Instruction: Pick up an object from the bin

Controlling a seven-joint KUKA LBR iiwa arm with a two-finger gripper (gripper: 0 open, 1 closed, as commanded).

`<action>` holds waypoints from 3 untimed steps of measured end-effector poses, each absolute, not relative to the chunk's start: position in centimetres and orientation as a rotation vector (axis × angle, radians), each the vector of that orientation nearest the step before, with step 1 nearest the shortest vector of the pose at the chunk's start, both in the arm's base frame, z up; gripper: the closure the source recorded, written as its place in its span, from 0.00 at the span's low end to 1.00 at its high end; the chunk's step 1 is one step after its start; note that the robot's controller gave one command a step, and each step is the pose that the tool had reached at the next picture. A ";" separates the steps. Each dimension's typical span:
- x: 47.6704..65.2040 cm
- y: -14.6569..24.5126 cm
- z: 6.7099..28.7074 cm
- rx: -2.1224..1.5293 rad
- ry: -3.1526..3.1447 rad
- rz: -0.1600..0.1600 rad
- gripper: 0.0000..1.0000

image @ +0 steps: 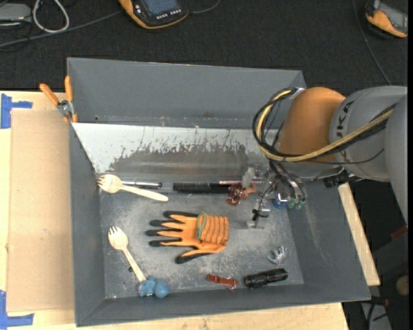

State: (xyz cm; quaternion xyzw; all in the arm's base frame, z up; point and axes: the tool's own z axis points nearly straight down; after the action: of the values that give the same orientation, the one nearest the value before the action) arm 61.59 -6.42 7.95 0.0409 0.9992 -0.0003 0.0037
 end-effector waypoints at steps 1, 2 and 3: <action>61.1 -12.4 10.5 0.072 3.139 -0.001 0.00; 60.7 -6.4 8.8 0.127 3.137 0.005 0.00; 61.4 -4.7 9.8 0.148 3.134 0.004 0.00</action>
Offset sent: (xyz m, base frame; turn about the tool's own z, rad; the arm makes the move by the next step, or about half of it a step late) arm -0.0117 0.0522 -0.0084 0.0209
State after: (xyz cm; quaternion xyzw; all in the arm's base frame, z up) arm 61.35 -4.72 9.83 0.0473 0.9989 0.0014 0.0022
